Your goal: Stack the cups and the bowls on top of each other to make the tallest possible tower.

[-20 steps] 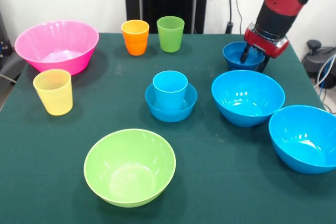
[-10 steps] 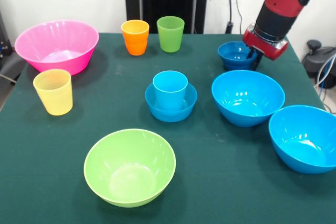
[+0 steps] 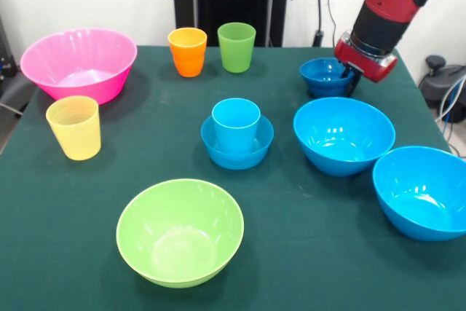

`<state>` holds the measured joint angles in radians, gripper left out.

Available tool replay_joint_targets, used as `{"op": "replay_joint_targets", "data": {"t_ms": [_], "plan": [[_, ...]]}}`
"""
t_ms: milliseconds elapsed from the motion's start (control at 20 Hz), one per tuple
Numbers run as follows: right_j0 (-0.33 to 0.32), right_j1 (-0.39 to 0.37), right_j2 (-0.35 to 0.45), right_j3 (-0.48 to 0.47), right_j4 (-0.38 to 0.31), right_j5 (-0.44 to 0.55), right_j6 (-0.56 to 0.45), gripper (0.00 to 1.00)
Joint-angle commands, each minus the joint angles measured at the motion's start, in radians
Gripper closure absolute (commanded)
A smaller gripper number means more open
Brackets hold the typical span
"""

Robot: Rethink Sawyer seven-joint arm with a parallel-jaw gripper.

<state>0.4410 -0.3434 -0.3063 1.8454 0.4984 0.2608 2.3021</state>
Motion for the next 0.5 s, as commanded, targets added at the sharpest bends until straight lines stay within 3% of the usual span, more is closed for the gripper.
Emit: {"op": "replay_joint_targets", "data": {"t_ms": [50, 300, 500], "plan": [[-0.01, 0.004, -0.015, -0.165, -0.019, 0.24, 0.148, 1.0], [0.019, -0.015, -0.111, -0.259, -0.107, 0.469, 0.119, 1.0], [0.024, -0.022, -0.137, -0.299, -0.152, 0.534, 0.104, 1.0]]}}
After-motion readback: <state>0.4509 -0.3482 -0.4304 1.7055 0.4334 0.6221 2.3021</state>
